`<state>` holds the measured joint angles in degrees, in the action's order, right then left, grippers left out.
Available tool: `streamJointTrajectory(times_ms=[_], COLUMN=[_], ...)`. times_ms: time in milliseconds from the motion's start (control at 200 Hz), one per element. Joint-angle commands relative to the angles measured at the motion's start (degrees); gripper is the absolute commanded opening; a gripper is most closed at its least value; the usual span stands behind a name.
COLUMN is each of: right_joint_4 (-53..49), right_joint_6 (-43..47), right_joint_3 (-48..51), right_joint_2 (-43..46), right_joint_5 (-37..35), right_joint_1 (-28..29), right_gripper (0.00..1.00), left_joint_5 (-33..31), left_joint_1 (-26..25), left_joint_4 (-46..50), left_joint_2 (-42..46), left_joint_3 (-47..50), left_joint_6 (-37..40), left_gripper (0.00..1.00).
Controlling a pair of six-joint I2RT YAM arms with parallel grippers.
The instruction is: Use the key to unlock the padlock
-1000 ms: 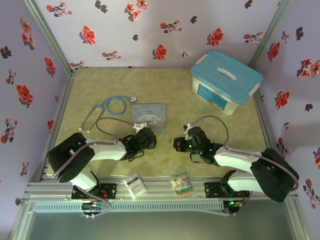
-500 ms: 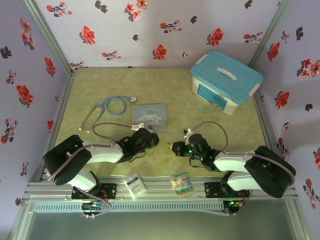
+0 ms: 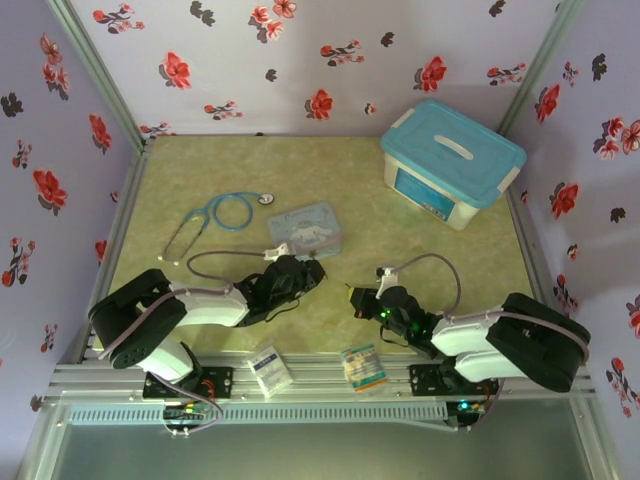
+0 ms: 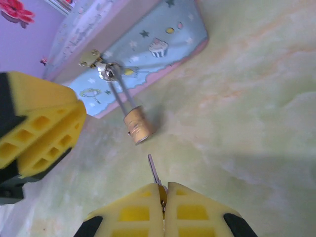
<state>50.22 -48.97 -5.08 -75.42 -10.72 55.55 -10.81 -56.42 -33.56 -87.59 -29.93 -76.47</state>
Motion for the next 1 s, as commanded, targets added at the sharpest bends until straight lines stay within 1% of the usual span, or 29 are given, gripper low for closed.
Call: streamJointTrajectory(times_ms=[0, 125, 140, 190, 235, 275, 330, 395, 585, 675, 730, 785, 880, 905, 995], right_joint_4=[8.74, 9.22, 9.20, 8.49, 5.91, 3.52, -0.04, -3.65, -11.83, -14.34, -15.56, -17.25, -19.08, -19.75, -22.35], right_joint_6=[1.78, 1.04, 1.05, 1.74, 1.82, 2.46, 2.57, 2.56, 3.40, 3.79, 4.01, 4.15, 4.05, 4.06, 3.97], right_joint_3=[0.55, 0.54, 0.71, 0.95, 0.62, 0.32, 0.27, 0.59, 1.16, 1.38, 1.68, 1.87, 2.58, 2.86, 3.63], right_joint_2=[-2.33, -4.53, -4.55, -4.16, -3.03, -2.10, 0.10, 2.74, 10.65, 13.81, 15.53, 17.33, 20.58, 21.46, 24.86], right_joint_5=[-6.04, -8.08, -9.53, -9.76, -9.45, -8.78, -9.15, -10.18, -11.16, -11.25, -11.48, -11.77, -12.10, -12.28, -13.05], right_joint_1=[1.90, 2.02, 2.06, 2.02, 2.04, 2.02, 2.08, 2.06, 2.00, 1.99, 1.95, 1.94, 1.98, 1.94, 1.89], right_gripper=[0.00, 0.00, 0.00, 0.00, 0.00, 0.00, 0.00, 0.00, 0.00, 0.00, 0.00, 0.00, 0.00, 0.00, 0.00], left_joint_5=[-2.24, -2.29, -2.29, -3.33, -5.03, -5.49, -6.16, -6.42, -7.54, -6.98, -6.65, -7.43, -11.18, -11.78, -12.57], left_joint_1=[-0.79, -0.82, -0.94, -1.15, -1.53, -1.58, -1.34, -1.08, -1.41, -1.28, -1.46, -1.88, -2.85, -2.90, -2.90], left_joint_4=[-5.63, -5.16, -4.69, 1.52, 6.60, 7.97, 9.88, 11.37, 11.08, 8.51, 8.70, 11.11, 17.02, 16.50, 8.43], left_joint_2=[-2.05, -3.15, -3.01, -2.01, -0.92, -0.21, 0.54, 0.41, -2.58, -6.18, -7.90, -9.05, -10.34, -10.61, -11.94], left_joint_3=[0.22, -0.51, -0.63, -2.18, -3.17, -3.35, -3.28, -3.60, -4.68, -5.66, -6.87, -8.56, -11.50, -11.07, -6.89], left_joint_6=[-2.86, -1.67, -0.95, 1.37, 3.35, 5.67, 7.30, 9.29, 11.73, 12.37, 12.80, 13.71, 14.34, 13.62, 10.80], left_gripper=[0.04, 0.03, 0.02, 0.03, 0.09, 0.13, 0.23, 0.33, 0.51, 0.54, 0.55, 0.54, 0.54, 0.54, 0.50])
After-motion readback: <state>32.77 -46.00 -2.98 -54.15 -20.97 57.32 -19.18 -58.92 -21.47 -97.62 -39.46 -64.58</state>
